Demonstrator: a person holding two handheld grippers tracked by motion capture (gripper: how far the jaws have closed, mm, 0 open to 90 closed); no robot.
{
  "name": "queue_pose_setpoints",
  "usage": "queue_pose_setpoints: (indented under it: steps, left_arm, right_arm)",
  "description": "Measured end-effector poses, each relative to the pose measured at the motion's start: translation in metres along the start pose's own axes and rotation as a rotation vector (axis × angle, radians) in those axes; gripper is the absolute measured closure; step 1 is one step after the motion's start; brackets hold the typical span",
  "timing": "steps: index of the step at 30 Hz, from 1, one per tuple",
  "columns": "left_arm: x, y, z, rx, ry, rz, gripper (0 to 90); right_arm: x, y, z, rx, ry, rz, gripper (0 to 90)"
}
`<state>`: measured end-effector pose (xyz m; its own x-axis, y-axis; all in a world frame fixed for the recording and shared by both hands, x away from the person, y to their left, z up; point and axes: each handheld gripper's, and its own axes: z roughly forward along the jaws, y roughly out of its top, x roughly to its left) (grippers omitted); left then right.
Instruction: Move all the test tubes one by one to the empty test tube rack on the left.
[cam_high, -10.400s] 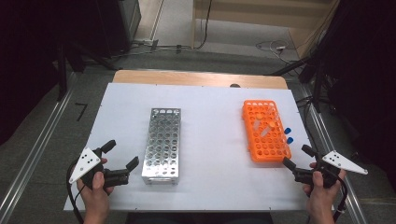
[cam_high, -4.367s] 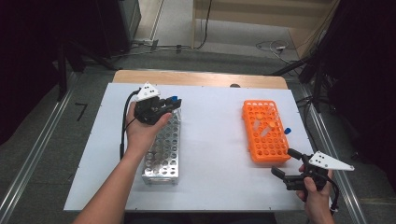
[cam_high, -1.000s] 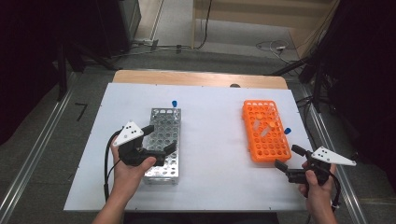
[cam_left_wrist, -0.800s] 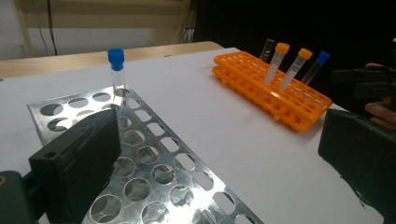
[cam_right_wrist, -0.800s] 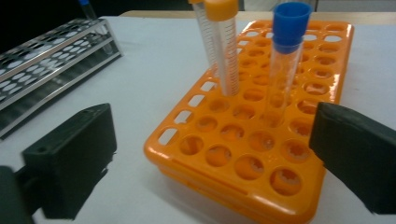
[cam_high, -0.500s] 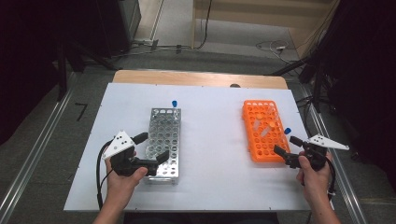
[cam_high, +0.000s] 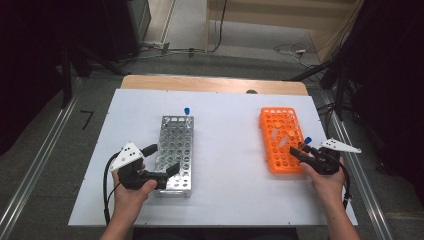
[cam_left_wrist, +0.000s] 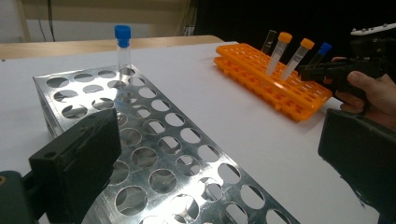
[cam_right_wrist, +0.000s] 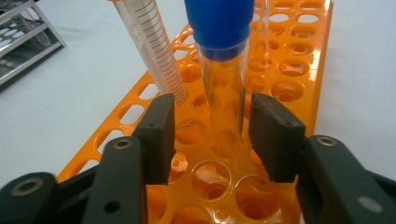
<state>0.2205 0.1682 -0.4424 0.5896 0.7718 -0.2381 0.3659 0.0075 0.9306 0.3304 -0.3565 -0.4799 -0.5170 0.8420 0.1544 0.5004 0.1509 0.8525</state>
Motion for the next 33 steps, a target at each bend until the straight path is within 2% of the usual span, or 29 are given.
queue_pose_setpoints:
  steps: [3,6,8,10,11,16,18,22,24,27,31,32,33]
  left_arm:
    - [0.0,0.0,0.0,0.002,0.001,0.0,0.0]
    - [0.0,-0.001,0.001,0.003,-0.002,0.001,0.0]
    - [-0.001,-0.001,0.002,0.005,-0.001,0.006,0.0]
    - [-0.002,0.0,0.002,0.006,-0.006,0.008,0.0]
    - [-0.002,0.0,0.003,0.007,-0.007,0.01,0.0]
    - [-0.003,0.0,0.003,0.008,-0.008,0.013,0.0]
    - [-0.004,0.0,0.003,0.012,-0.009,0.012,0.0]
    - [-0.005,0.0,0.004,0.009,-0.01,0.015,0.0]
    - [-0.006,0.001,0.004,0.007,-0.015,0.016,0.0]
    - [-0.008,0.002,0.005,0.01,-0.017,0.021,0.0]
    - [-0.011,0.003,0.006,0.007,-0.024,0.024,0.0]
    - [-0.011,0.003,0.006,0.006,-0.026,0.024,0.0]
    - [-0.011,0.003,0.006,0.006,-0.026,0.024,0.0]
  right_arm:
    - [0.002,-0.003,-0.001,-0.014,-0.016,-0.008,58.8]
    - [0.003,-0.004,0.0,-0.007,-0.036,-0.035,69.8]
    - [0.004,-0.004,0.001,-0.009,-0.054,-0.054,73.1]
    - [0.004,-0.003,0.0,-0.01,-0.071,-0.059,74.9]
    - [0.003,-0.001,-0.003,-0.031,-0.056,-0.042,75.0]
    - [0.005,0.007,-0.015,-0.073,-0.058,-0.041,75.1]
    - [0.007,0.011,-0.023,-0.092,-0.046,-0.039,75.1]
    - [0.016,0.016,-0.033,-0.094,-0.026,-0.075,75.1]
    - [0.024,0.017,-0.036,-0.089,0.007,-0.096,75.1]
    - [0.03,0.019,-0.036,-0.083,0.027,-0.111,75.1]
    - [0.042,0.02,-0.035,-0.074,0.076,-0.12,75.1]
    - [0.049,0.021,-0.034,-0.072,0.099,-0.126,75.1]
    - [0.049,0.021,-0.034,-0.072,0.099,-0.126,75.1]
